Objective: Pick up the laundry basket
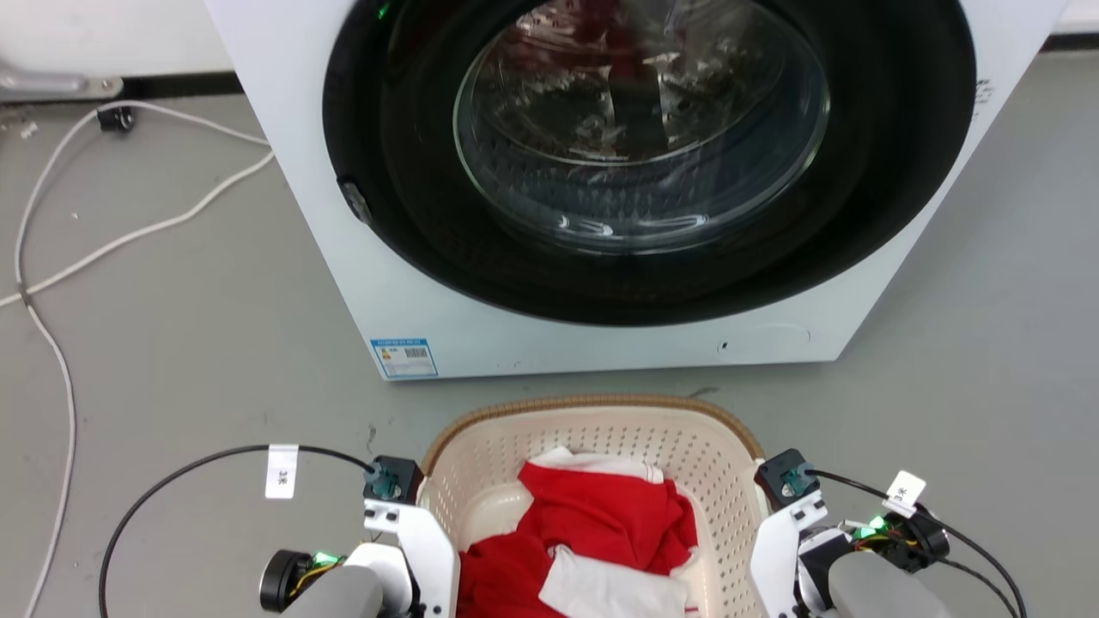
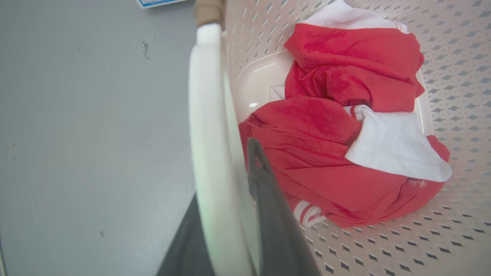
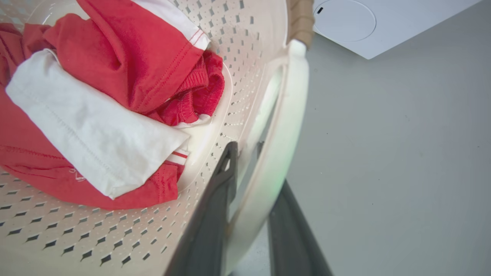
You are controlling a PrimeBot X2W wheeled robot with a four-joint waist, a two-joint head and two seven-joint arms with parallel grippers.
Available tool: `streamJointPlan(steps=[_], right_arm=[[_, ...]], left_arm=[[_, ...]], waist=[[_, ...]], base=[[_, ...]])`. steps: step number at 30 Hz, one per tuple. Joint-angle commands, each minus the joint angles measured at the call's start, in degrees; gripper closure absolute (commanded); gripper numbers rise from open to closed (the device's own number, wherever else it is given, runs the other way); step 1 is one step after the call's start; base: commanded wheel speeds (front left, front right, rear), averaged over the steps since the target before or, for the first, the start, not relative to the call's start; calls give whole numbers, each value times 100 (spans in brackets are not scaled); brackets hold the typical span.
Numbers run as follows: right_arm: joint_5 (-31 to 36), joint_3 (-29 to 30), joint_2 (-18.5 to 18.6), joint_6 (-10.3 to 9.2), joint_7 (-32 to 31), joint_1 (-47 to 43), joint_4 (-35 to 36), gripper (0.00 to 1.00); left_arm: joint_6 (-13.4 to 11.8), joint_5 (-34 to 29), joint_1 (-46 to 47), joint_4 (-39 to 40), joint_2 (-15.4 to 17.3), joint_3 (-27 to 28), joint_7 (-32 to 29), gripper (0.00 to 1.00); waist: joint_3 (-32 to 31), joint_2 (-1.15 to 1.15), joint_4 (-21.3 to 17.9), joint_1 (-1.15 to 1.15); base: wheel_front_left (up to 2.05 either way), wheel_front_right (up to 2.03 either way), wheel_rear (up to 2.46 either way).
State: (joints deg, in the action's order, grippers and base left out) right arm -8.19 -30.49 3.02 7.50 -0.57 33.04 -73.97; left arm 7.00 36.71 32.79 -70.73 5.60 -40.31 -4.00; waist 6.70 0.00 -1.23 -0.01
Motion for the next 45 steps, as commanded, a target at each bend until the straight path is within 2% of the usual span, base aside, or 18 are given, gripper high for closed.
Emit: streamJointPlan(steps=[1,6,17,45], right_arm=[[-80,-130,-24,-2,-24,-68,38,100],[-337,-416,-24,-2,-127,-194,37,100],[-711,-806,-11,-2,-309,-275,35,100],[-1430,-1424,158,-2,-293,-219,30,100]], left_arm=[[78,59,-111,71,-37,-93,-37,100],[78,271,-306,80,-10,-251,-121,100],[78,633,-438,110,48,-517,-229,100],[76,1231,-368,-1,129,-1051,-106,100]], waist=[[-185,0,3,1],[-477,0,-4,1],[-702,0,-44,1],[-802,0,-91,1]], base=[[0,0,0],[0,0,0],[0,0,0],[0,0,0]])
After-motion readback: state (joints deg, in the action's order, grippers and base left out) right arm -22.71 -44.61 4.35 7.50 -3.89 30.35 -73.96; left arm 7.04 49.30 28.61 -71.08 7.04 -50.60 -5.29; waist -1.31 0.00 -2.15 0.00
